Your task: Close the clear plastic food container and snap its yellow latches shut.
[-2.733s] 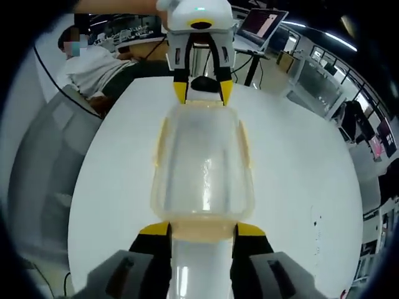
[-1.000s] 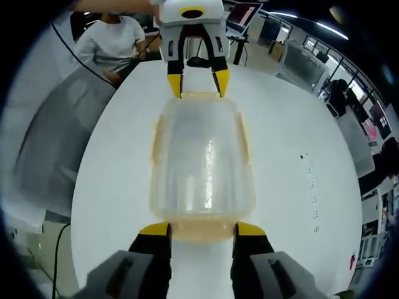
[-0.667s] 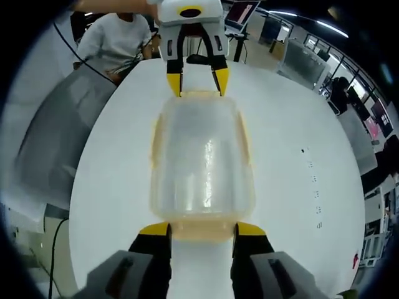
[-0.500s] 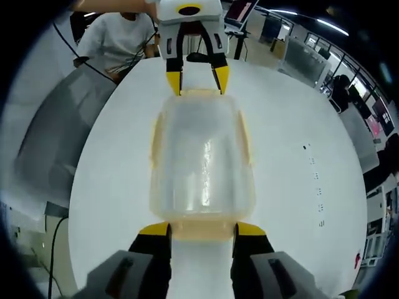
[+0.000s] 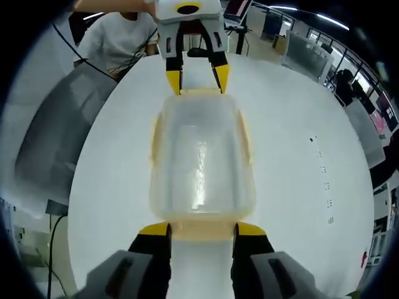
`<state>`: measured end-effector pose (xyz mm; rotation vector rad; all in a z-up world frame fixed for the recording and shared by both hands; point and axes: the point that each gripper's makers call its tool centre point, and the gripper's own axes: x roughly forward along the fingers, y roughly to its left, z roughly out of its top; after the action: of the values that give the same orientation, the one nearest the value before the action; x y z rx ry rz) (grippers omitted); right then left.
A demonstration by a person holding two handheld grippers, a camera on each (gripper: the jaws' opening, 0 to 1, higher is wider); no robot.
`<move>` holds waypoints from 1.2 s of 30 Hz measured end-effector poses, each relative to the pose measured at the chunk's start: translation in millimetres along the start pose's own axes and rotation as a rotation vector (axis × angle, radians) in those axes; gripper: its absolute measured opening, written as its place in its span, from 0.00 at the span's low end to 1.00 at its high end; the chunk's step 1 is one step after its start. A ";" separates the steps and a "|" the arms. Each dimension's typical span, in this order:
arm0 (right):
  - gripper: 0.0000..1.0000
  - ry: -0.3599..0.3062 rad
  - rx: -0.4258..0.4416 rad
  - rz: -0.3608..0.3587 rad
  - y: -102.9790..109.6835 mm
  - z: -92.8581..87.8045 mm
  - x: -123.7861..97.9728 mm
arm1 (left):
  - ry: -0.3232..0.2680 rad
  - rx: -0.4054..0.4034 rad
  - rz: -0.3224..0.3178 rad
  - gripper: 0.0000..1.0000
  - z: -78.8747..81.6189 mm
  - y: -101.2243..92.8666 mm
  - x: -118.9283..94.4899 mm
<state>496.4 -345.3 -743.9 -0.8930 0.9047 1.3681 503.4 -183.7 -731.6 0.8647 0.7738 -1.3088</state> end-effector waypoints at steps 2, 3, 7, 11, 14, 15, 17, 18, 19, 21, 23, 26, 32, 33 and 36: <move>0.35 0.000 0.003 0.004 -1.4 -0.1 0.1 | -0.001 -0.006 -0.004 0.36 -0.8 1.0 1.0; 0.35 -0.003 0.003 0.005 -2.0 0.3 -0.3 | -0.001 -0.004 -0.003 0.36 -1.1 1.1 1.1; 0.35 -0.009 0.009 0.016 -0.9 1.6 1.1 | 0.003 -0.006 -0.016 0.36 -4.3 0.6 3.2; 0.36 -0.015 0.013 0.019 -0.8 2.2 2.0 | -0.001 -0.007 -0.023 0.36 -5.6 1.1 4.1; 0.36 -0.016 0.012 0.020 -0.9 2.3 2.2 | -0.001 -0.004 -0.024 0.36 -5.3 0.7 4.3; 0.36 -0.016 0.013 0.020 -0.9 2.2 2.2 | -0.003 -0.004 -0.025 0.36 -5.3 0.6 4.4; 0.36 -0.016 0.013 0.020 -0.6 2.5 2.1 | -0.007 -0.002 -0.026 0.36 -5.7 0.9 4.5; 0.36 -0.018 0.017 0.021 -0.3 2.5 2.3 | -0.009 0.000 -0.026 0.36 -5.7 1.0 4.5; 0.36 -0.019 0.016 0.022 -0.1 2.7 2.3 | -0.011 -0.001 -0.029 0.36 -6.0 0.9 4.8; 0.36 -0.020 0.011 0.017 0.1 2.8 2.5 | -0.014 -0.002 -0.029 0.36 -6.0 0.4 4.8; 0.37 -0.020 0.012 0.013 0.1 2.6 2.6 | -0.018 -0.004 -0.031 0.36 -5.9 -0.8 4.6; 0.38 -0.010 0.032 0.017 2.4 -0.1 3.7 | -0.028 0.014 -0.047 0.38 -7.5 -5.2 3.1; 0.47 -0.017 0.081 0.018 9.6 -9.0 1.1 | -0.031 -0.014 -0.029 0.43 -22.1 -4.7 -0.5; 0.48 -0.018 0.075 0.008 9.1 -9.9 -0.1 | -0.032 -0.022 -0.030 0.42 -23.6 -5.7 -2.1; 0.43 -0.070 0.081 -0.008 9.4 -3.5 -7.3 | -0.054 -0.067 -0.028 0.41 -25.3 -7.7 -7.3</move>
<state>487.0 -351.3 -738.6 -0.7810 0.8958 1.3384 495.0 -158.4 -738.2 0.7648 0.7853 -1.3189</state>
